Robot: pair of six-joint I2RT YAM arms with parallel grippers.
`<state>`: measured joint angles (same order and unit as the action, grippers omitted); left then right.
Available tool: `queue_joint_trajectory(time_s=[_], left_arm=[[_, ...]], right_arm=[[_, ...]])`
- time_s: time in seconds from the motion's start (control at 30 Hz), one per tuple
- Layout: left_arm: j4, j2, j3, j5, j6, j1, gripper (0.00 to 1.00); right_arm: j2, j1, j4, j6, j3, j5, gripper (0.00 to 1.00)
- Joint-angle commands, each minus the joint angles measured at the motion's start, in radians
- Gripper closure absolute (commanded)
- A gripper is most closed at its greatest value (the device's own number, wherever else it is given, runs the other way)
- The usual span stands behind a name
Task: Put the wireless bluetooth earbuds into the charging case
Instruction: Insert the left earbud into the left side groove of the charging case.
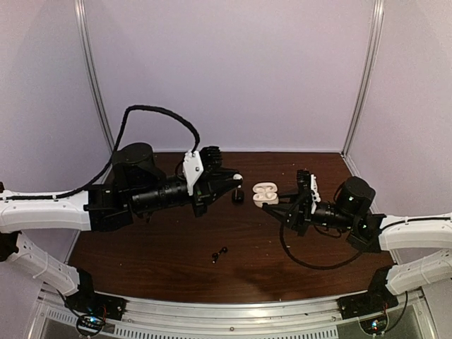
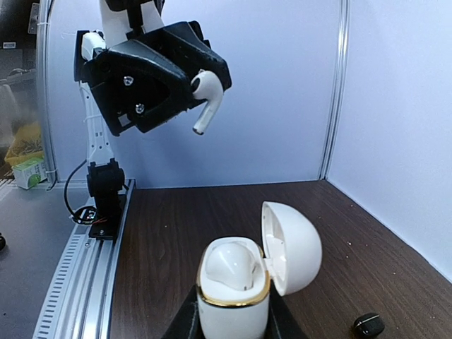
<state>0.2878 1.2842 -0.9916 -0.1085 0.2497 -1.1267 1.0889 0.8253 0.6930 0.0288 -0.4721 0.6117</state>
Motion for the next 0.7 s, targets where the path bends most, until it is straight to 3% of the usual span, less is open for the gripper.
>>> queue_joint_trajectory(time_s=[0.0, 0.37, 0.67], left_arm=[[0.139, 0.013, 0.022, -0.002, 0.08, -0.041, 0.91], [0.17, 0.043, 0.023, 0.041, 0.135, -0.071, 0.91], [0.157, 0.062, 0.013, 0.071, 0.158, -0.073, 0.91]], right_arm=[[0.03, 0.028, 0.083, 0.035, -0.045, -0.046, 1.0], [0.075, 0.055, 0.198, -0.096, -0.063, -0.046, 1.0], [0.069, 0.078, 0.18, -0.112, -0.072, -0.045, 1.0]])
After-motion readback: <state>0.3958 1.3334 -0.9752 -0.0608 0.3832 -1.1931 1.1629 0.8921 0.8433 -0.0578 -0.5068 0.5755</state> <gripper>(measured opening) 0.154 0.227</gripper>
